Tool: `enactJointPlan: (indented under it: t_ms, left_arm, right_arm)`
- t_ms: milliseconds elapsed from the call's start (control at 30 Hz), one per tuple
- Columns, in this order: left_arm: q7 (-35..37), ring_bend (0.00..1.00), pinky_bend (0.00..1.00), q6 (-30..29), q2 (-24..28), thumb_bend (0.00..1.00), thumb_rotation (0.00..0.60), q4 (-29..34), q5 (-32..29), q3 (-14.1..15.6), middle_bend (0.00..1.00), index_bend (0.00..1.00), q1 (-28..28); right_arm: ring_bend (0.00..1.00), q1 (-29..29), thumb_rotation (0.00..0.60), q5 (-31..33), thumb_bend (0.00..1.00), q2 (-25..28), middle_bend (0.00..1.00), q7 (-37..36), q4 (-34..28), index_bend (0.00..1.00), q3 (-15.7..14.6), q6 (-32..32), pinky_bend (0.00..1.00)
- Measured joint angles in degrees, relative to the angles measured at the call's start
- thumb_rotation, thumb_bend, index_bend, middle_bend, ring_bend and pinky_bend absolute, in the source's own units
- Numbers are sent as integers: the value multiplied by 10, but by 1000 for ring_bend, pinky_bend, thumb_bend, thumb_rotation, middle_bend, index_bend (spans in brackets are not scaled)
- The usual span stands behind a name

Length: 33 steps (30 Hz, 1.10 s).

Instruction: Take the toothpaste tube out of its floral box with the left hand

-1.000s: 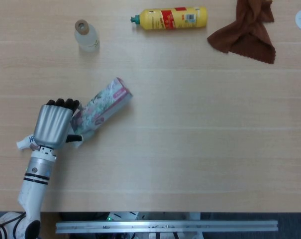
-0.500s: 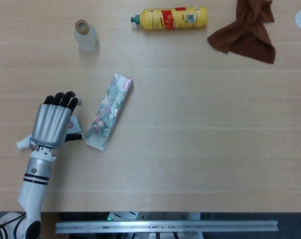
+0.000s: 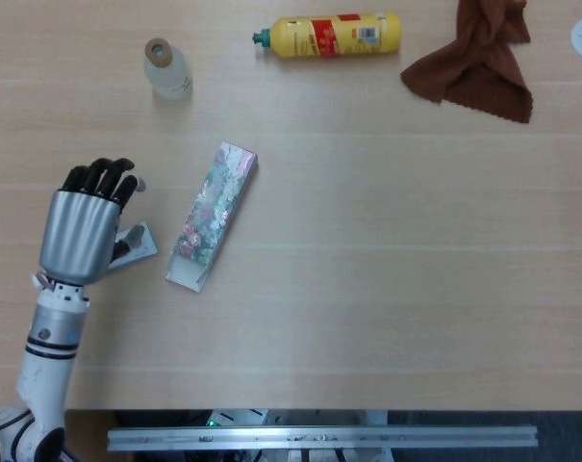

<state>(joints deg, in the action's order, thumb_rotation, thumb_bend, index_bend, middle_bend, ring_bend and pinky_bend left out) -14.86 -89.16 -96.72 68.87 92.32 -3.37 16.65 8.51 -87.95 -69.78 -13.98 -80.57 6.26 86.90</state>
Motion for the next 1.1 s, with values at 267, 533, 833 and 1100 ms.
enactJointPlan:
  t_ms: [267, 533, 833, 1100]
  left_arm:
    - [26, 349, 446, -49, 74, 86, 600, 58, 37, 5, 413, 490, -13]
    - [48, 353, 445, -69, 145, 86, 600, 106, 59, 17, 418, 497, -29]
    - [81, 381, 463, -55, 181, 86, 600, 109, 58, 28, 451, 521, -38]
    - [107, 384, 466, -41, 208, 86, 600, 132, 48, 39, 454, 521, -49]
  right_arm:
    - [275, -22, 600, -32, 409, 33, 366, 73, -69, 456, -10, 46, 359]
    - [275, -57, 600, -47, 409, 66, 366, 162, -136, 456, -31, 75, 359]
    - [275, -105, 600, -71, 409, 88, 366, 224, -183, 456, -57, 119, 359]
    - [275, -120, 600, -69, 409, 95, 366, 235, -193, 456, -62, 121, 359]
